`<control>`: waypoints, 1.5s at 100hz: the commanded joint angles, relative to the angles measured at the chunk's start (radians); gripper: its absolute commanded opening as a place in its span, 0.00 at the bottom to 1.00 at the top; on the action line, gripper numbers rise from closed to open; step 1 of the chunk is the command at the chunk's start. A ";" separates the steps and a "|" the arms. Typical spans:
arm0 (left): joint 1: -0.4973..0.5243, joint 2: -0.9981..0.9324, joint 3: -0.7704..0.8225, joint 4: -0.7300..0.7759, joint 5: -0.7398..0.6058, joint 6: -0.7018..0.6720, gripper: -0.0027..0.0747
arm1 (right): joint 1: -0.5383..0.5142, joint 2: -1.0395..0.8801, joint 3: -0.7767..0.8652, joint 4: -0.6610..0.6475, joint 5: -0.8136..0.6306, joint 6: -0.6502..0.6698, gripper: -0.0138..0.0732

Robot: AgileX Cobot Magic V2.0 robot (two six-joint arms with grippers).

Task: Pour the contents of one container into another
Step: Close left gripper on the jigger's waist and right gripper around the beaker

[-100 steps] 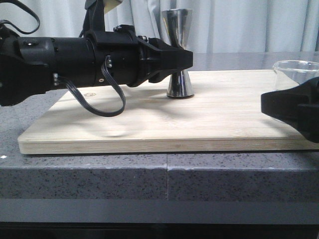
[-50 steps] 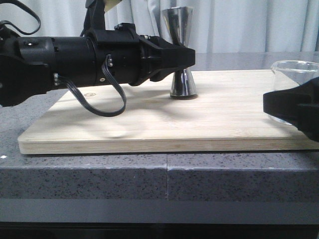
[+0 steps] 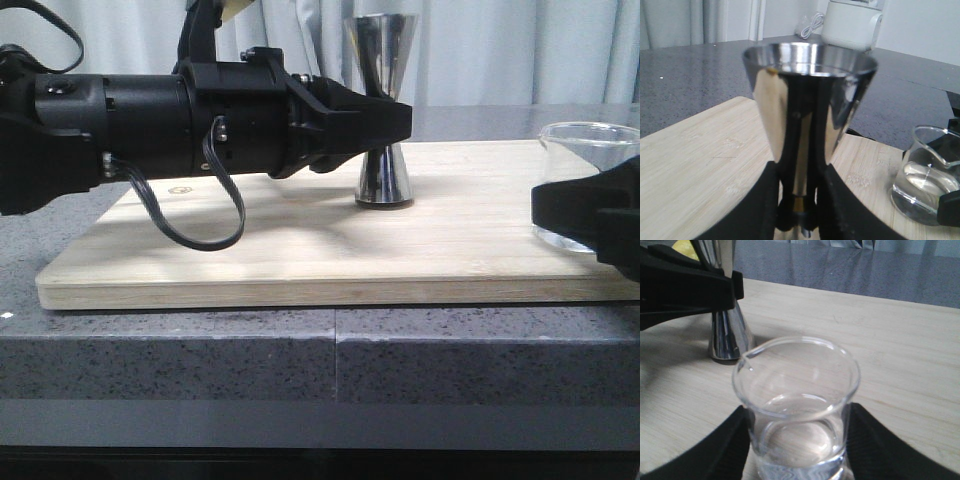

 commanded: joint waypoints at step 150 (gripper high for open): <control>0.001 -0.051 -0.025 0.021 -0.129 -0.008 0.01 | 0.000 -0.008 -0.027 -0.025 -0.134 -0.007 0.43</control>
